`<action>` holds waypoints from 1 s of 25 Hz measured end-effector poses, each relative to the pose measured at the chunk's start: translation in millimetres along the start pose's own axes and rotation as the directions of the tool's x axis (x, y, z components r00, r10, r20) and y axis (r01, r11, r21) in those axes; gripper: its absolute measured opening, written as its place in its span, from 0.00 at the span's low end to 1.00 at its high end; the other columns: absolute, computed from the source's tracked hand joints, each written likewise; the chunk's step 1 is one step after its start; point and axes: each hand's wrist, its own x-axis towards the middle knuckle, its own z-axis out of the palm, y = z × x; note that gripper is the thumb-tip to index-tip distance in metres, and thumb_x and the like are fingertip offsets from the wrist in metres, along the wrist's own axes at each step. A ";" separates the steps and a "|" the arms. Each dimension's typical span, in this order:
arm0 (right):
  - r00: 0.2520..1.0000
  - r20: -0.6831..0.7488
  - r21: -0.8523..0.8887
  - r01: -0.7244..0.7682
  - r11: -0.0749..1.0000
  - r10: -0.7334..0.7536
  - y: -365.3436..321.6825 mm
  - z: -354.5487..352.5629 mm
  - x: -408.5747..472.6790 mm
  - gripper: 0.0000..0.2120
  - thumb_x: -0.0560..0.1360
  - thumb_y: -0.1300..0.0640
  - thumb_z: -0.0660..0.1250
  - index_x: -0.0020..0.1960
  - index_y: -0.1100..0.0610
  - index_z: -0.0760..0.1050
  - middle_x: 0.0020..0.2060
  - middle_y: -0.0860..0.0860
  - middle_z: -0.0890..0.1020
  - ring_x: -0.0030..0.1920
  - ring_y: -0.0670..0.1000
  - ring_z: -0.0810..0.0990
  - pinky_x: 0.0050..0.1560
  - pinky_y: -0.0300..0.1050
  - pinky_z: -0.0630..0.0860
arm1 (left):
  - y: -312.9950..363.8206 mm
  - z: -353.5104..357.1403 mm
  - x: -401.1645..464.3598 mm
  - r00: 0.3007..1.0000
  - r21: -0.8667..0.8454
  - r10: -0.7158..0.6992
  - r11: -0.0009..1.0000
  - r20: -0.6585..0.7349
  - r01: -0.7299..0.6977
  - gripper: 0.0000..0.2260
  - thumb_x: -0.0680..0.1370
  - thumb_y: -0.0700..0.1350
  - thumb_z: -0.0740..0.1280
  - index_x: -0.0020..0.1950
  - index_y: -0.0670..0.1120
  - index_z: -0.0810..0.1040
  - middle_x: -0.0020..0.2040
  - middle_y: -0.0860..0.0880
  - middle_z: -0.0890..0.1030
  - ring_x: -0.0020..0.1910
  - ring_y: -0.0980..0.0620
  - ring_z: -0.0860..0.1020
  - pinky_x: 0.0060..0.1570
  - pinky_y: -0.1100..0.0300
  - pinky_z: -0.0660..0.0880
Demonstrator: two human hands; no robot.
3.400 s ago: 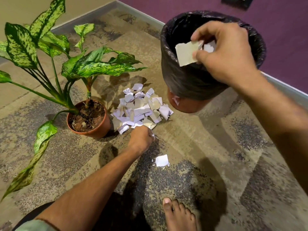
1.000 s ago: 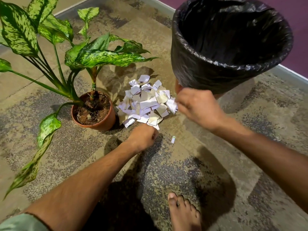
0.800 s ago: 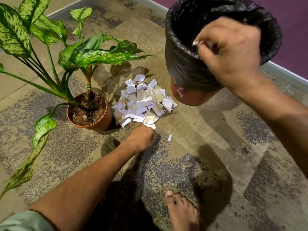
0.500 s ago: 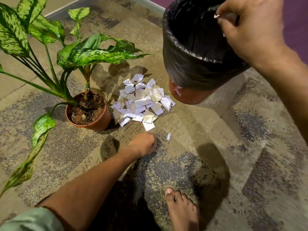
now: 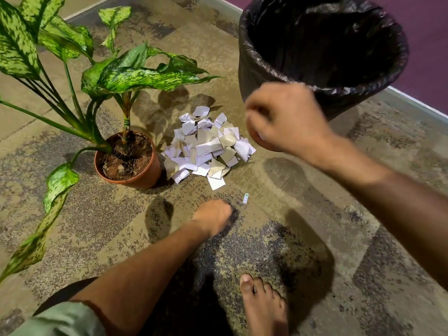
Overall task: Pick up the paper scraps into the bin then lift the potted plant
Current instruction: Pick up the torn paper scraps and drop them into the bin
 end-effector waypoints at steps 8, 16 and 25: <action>0.978 0.199 0.037 0.053 0.998 -0.059 44.4 -56.1 75.0 0.04 0.76 0.57 0.64 0.43 0.53 0.75 0.38 0.49 0.78 0.41 0.50 0.77 0.42 0.44 0.74 | -0.5 -0.4 0.6 0.999 -0.055 0.028 0.998 -0.033 -0.030 0.07 0.78 0.37 0.61 0.42 0.45 0.74 0.43 0.48 0.79 0.43 0.51 0.81 0.50 0.60 0.79; 0.979 0.151 -0.164 0.162 0.973 -0.137 42.8 -13.1 83.8 0.11 0.76 0.59 0.65 0.58 0.58 0.75 0.51 0.54 0.80 0.46 0.54 0.80 0.42 0.45 0.76 | -21.5 -13.7 1.2 0.987 -0.230 -0.086 0.972 -0.139 0.052 0.08 0.78 0.45 0.65 0.40 0.51 0.73 0.38 0.52 0.76 0.40 0.57 0.77 0.46 0.64 0.76; 0.979 0.147 -0.168 0.165 0.972 -0.141 42.1 -21.1 85.3 0.14 0.75 0.69 0.62 0.57 0.57 0.76 0.46 0.51 0.79 0.42 0.50 0.80 0.43 0.42 0.79 | -22.9 -28.8 -1.1 0.948 -0.355 -0.181 0.931 -0.263 0.080 0.12 0.76 0.42 0.67 0.35 0.54 0.73 0.33 0.55 0.77 0.34 0.64 0.76 0.46 0.68 0.71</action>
